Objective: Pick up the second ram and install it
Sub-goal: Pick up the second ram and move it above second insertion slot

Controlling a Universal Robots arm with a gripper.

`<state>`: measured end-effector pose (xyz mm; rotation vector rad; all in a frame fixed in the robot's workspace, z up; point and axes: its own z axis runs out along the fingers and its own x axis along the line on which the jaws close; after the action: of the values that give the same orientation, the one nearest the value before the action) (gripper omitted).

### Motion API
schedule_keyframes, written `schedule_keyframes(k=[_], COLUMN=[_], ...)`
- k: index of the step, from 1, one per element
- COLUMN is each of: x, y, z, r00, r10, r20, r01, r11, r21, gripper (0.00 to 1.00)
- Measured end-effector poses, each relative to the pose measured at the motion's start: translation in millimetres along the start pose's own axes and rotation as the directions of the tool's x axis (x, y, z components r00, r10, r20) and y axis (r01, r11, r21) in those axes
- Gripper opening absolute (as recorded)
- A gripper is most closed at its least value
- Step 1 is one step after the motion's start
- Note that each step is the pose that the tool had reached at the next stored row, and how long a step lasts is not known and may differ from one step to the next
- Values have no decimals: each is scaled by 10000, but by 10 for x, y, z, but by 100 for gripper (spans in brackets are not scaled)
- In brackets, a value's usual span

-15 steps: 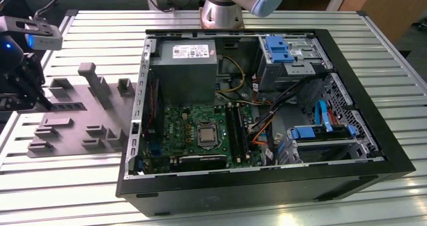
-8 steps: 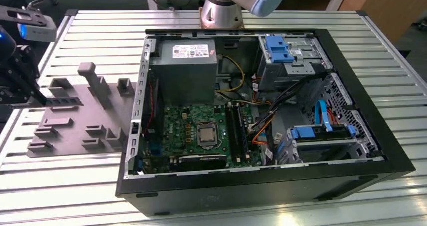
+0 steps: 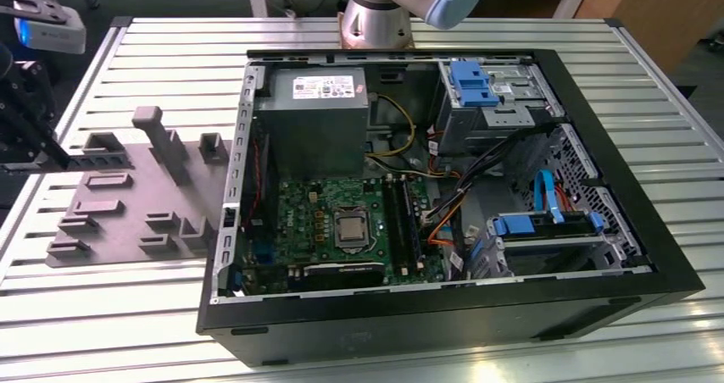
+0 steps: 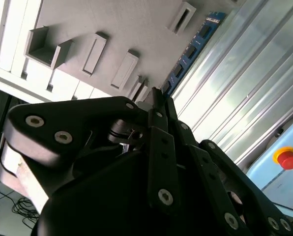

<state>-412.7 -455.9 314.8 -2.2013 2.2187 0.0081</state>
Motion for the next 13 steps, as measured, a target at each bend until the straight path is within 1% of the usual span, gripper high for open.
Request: schedule_keyframes(k=[13], x=[-12], y=[-2], z=[-270], r00=[10000], r10=[0], r20=[-5], r01=[0], r11=[10000], r21=[0], gripper=[14])
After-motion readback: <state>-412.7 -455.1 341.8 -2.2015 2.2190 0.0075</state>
